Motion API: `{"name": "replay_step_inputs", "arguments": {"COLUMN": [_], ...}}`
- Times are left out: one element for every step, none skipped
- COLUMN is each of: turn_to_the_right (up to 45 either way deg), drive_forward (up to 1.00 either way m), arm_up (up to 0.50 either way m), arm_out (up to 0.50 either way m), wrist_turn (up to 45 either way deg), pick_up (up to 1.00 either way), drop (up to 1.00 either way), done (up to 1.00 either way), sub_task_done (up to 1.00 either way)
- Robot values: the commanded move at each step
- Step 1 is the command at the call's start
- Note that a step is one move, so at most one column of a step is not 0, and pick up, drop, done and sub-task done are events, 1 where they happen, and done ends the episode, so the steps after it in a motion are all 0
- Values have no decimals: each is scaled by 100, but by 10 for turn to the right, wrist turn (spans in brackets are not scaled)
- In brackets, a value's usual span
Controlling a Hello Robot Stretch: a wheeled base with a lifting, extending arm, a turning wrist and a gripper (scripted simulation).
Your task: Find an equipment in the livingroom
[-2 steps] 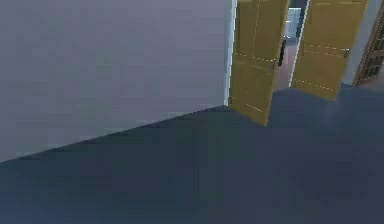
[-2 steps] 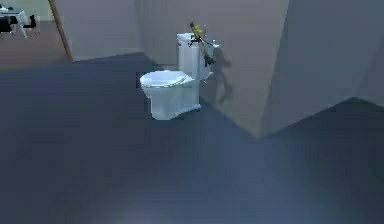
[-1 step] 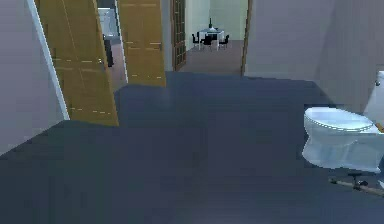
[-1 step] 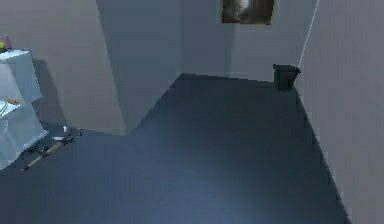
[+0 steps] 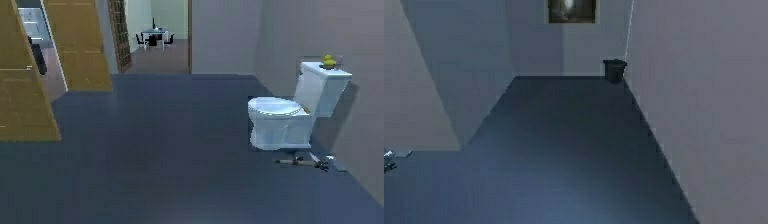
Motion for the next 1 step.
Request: {"name": "replay_step_inputs", "arguments": {"turn_to_the_right": [0], "drive_forward": [20], "arm_up": [0], "arm_out": [0], "wrist_turn": [0], "pick_up": [0], "drop": [0], "done": [0], "sub_task_done": [0]}}
